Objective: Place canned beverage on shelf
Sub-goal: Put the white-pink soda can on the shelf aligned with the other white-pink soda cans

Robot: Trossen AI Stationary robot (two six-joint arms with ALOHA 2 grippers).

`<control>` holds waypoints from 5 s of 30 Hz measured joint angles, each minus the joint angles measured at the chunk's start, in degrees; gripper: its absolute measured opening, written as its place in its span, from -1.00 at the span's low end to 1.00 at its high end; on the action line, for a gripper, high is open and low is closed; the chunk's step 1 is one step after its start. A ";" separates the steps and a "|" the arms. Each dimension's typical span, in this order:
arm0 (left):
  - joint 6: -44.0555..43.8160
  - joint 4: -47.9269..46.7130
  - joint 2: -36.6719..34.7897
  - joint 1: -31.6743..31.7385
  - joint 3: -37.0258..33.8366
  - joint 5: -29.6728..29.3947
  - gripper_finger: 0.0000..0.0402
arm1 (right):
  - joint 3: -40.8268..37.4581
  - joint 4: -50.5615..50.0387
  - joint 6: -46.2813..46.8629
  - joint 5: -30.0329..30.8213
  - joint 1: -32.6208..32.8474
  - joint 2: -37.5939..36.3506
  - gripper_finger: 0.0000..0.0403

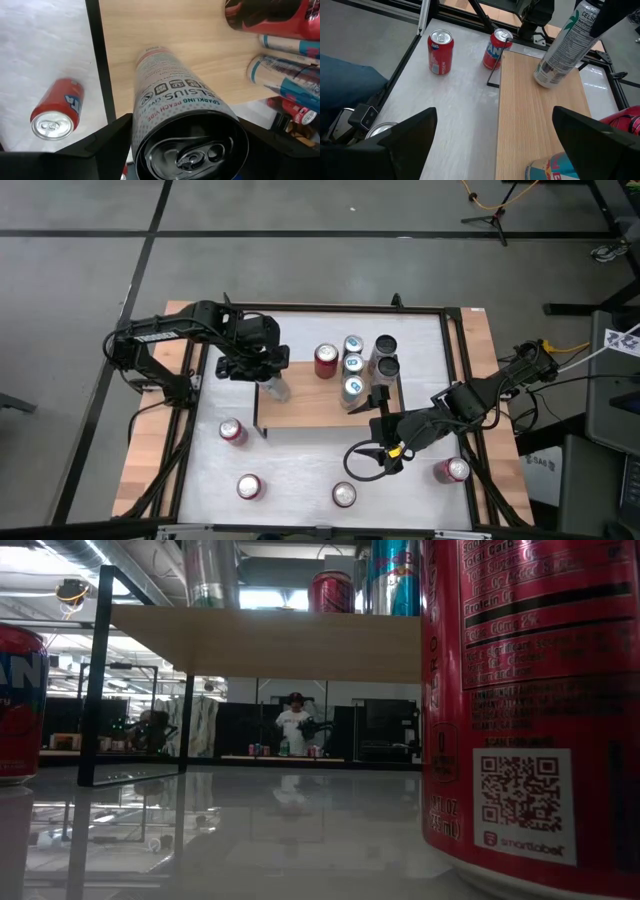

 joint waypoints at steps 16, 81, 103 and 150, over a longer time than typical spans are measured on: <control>-1.92 -0.01 -0.02 0.02 0.00 -0.79 0.45 | 0.01 0.00 -0.01 0.01 -0.02 0.00 0.91; 19.21 2.68 -4.98 0.24 0.02 -8.62 0.94 | 0.01 0.07 0.00 0.01 0.00 0.00 0.91; 64.20 7.98 -14.95 -1.89 0.02 -8.91 0.94 | 0.01 0.07 0.00 0.00 0.00 0.00 0.91; 70.53 16.00 -29.19 -14.47 -32.38 -30.30 0.19 | 0.01 9.57 -0.05 0.00 0.00 0.00 0.91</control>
